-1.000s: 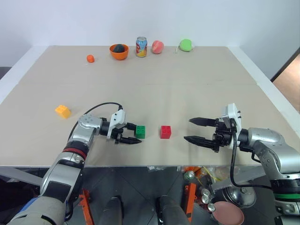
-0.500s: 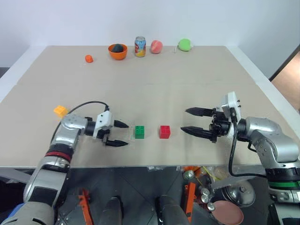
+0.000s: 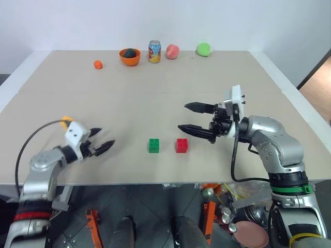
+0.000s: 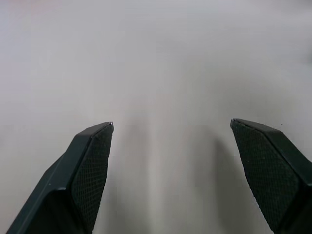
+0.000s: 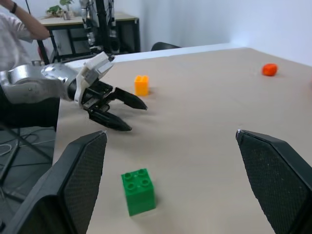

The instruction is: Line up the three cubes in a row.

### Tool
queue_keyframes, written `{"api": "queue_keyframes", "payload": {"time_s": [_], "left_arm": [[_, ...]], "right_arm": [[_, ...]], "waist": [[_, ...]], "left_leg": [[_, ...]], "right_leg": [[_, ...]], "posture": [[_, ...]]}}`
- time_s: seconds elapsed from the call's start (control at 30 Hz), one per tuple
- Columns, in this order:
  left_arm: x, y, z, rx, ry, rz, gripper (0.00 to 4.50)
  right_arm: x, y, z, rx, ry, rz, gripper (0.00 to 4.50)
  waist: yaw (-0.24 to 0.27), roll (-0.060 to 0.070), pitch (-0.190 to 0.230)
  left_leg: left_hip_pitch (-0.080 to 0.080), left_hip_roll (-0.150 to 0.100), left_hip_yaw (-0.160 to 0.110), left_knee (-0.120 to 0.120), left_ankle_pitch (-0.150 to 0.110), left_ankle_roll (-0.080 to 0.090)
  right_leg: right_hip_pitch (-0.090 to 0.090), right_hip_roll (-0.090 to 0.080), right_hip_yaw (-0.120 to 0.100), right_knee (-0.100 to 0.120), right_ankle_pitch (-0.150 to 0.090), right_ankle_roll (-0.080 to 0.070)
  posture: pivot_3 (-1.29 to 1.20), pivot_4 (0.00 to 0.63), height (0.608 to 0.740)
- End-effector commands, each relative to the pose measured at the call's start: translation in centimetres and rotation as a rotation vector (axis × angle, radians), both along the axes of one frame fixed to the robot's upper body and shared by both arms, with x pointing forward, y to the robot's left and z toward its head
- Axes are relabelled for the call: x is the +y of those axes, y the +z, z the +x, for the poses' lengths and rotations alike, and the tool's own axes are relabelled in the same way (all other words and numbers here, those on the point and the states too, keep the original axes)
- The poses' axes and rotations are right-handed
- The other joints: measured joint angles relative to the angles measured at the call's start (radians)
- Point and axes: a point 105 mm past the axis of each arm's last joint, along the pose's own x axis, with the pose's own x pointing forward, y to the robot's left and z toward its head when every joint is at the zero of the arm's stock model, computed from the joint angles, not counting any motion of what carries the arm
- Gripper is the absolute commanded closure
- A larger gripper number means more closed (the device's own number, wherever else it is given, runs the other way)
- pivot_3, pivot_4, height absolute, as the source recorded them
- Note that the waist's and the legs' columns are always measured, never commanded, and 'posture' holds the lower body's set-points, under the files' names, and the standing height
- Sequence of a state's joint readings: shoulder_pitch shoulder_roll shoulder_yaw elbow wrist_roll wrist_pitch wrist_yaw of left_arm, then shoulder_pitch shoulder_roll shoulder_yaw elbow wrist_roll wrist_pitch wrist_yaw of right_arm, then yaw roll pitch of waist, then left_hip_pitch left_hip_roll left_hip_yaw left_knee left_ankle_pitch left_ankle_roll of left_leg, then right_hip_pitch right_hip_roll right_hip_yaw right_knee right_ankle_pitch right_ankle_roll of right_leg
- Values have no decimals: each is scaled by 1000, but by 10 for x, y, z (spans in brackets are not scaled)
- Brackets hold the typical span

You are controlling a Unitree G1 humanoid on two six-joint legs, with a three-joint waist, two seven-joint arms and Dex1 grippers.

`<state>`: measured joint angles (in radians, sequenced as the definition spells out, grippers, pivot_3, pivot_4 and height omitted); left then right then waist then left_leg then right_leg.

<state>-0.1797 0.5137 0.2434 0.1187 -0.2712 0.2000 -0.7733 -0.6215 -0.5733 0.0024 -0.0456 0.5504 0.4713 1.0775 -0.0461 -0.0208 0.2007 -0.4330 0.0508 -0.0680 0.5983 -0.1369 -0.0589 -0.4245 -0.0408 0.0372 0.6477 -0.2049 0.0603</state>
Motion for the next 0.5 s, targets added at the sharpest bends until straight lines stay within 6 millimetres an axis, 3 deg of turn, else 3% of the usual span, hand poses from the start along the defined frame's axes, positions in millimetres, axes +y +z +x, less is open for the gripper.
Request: {"api": "queue_keyframes", "payload": {"time_s": [0.03, 0.2, 0.3, 0.5], "left_arm": [[2, 6, -14, -3, 120, -24, 528], [13, 1, -25, 22, 359, -135, 528], [31, 0, -24, 14, 561, -154, 528], [66, 11, -19, -36, 750, -163, 528]], "right_arm": [[3, 12, 1, -52, 31, 0, 104], [11, 13, -1, -46, 94, 2, 104], [16, 10, -1, -48, 115, -3, 104], [20, 8, 1, -51, 124, -8, 104]], "waist": [[2, 0, 0], [1, 0, 0], [1, 0, 0], [-1, 0, 0]], "left_leg": [[1, 0, 0, 0, 0, 0], [3, 0, 1, 0, 0, 0], [3, 0, 1, 0, 0, 0], [4, 1, 1, 0, 0, 0]], "right_leg": [[0, 0, 0, 0, 0, 0], [2, 0, 0, 0, 1, -2], [2, 0, 0, 0, 1, -3], [1, 2, 1, 0, 2, -3]], "posture": [[0, 150, 740], [0, 150, 740], [0, 150, 740], [0, 150, 740]]}}
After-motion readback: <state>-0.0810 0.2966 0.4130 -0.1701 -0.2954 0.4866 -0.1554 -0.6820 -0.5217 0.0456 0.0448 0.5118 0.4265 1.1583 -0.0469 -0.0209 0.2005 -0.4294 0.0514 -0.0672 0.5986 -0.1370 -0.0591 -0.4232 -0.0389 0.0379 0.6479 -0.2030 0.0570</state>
